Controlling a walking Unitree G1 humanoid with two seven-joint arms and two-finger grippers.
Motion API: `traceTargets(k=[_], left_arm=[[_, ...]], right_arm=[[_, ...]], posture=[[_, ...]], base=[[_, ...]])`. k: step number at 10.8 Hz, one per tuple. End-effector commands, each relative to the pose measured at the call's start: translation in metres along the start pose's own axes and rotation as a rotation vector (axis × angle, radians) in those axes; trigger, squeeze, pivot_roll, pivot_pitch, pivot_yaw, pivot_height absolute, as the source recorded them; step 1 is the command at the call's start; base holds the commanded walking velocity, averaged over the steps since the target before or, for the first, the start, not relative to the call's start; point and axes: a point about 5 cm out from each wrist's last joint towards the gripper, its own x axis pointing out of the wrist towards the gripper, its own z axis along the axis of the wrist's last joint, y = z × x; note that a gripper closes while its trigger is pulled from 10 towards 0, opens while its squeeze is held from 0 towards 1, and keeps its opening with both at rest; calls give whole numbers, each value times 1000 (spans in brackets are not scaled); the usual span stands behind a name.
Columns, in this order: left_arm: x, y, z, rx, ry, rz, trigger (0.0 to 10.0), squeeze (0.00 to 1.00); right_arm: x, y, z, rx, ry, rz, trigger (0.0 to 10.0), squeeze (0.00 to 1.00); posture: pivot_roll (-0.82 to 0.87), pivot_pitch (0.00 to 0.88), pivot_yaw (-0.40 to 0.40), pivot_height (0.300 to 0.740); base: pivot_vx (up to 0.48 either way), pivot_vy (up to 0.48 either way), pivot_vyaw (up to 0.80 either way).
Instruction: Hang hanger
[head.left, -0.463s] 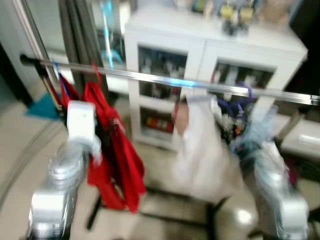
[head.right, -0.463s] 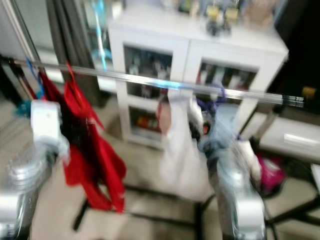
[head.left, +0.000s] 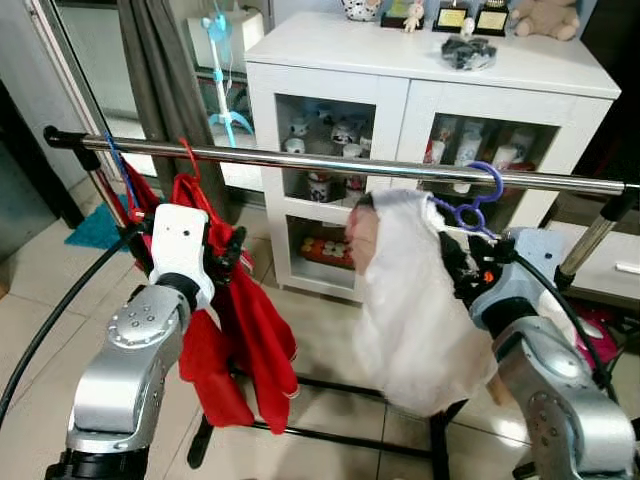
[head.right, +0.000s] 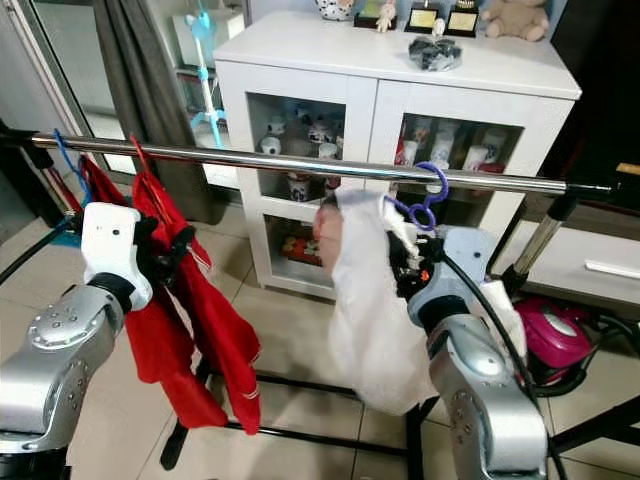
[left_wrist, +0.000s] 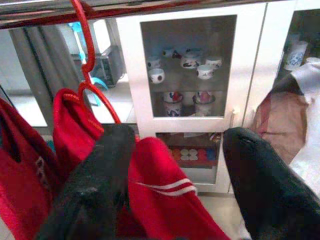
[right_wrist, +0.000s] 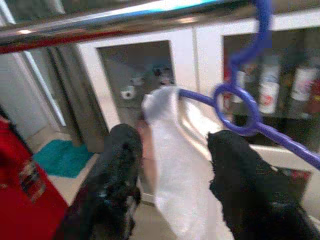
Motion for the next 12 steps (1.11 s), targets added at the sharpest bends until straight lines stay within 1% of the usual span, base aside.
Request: traceTargets(k=[1, 2, 3, 4, 5, 6, 7, 8, 9, 10, 11, 12], left_arm=[[0, -1, -2, -8, 6, -13, 10000, 1000], [-1, -2, -4, -8, 1, -13, 10000, 1000], [-3, -4, -4, 24, -4, -19, 10000, 1000], [-6, -6, -4, 99, -4, -29, 10000, 1000], [-7, -6, -6, 179, 7, -19, 10000, 1000], [-10, -7, -1, 214, -110, -5, 10000, 1000], [-13, -7, -4, 201, -66, 8, 10000, 1000], [-13, -8, -3, 190, -71, -11, 10000, 1000], [-14, -11, -1, 141, -82, -44, 10000, 1000], [-14, -13, -3, 110, -76, -60, 10000, 1000], [-14, -14, -3, 119, -79, -66, 10000, 1000], [-13, -14, -3, 122, -78, -68, 10000, 1000]], right_arm=[[-2, 7, 3, -27, -18, 71, 10000, 1000], [-3, 14, 7, -109, -37, 150, 10000, 1000], [-4, 18, 11, -169, -55, 199, 10000, 1000], [-8, 25, 11, -234, -53, 286, 10000, 1000], [-12, 30, 9, -270, -45, 336, 10000, 1000], [-15, 33, 9, -281, -51, 361, 10000, 1000], [-16, 36, 6, -184, -54, 367, 10000, 1000], [-15, 33, 3, -87, -52, 320, 10000, 1000], [-15, 30, 0, 3, -43, 281, 10000, 1000], [-16, 29, -2, 29, -42, 282, 10000, 1000], [-15, 31, 2, -16, -74, 301, 10000, 1000], [-15, 31, 7, -92, -112, 298, 10000, 1000]], posture=[[-57, 0, 52, 740], [-56, 0, 48, 740], [-54, 0, 46, 740], [-52, 0, 46, 740], [-46, 0, 39, 740], [-44, 0, 41, 740], [-40, 0, 40, 740], [-41, 0, 39, 740], [-38, 0, 38, 740], [-39, 0, 43, 740], [-39, 0, 48, 740], [-39, 0, 48, 740]], base=[[0, 0, 0], [0, 0, 0], [0, 0, 0], [0, 0, 0], [0, 0, 0], [0, 0, 0], [0, 0, 0], [0, 0, 0], [0, 0, 0], [0, 0, 0], [0, 379, 0], [0, 375, 0]])
